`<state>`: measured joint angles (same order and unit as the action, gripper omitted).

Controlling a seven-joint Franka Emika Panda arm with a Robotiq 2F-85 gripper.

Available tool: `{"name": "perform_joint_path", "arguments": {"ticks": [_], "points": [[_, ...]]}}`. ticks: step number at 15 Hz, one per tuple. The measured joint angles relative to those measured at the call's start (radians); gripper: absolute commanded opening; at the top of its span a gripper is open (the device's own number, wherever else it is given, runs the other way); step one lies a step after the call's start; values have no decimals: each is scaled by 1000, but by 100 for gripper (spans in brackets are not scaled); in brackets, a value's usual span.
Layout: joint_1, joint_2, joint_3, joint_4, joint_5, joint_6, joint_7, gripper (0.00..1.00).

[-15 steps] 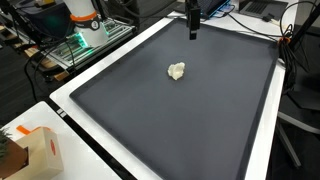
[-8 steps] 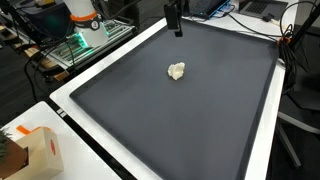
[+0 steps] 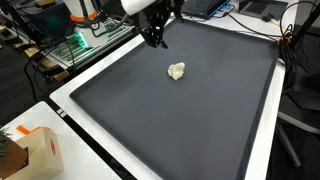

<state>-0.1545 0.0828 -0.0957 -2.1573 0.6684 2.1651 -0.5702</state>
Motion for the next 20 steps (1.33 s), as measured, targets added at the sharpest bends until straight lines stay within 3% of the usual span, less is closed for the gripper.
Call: {"name": "perform_joint_path", "arguments": {"ticks": [6,20], "points": [[-46,94,-26,-18,111,-58,6,100],[-79,295,-32,55,88,-125,192,100]]}}
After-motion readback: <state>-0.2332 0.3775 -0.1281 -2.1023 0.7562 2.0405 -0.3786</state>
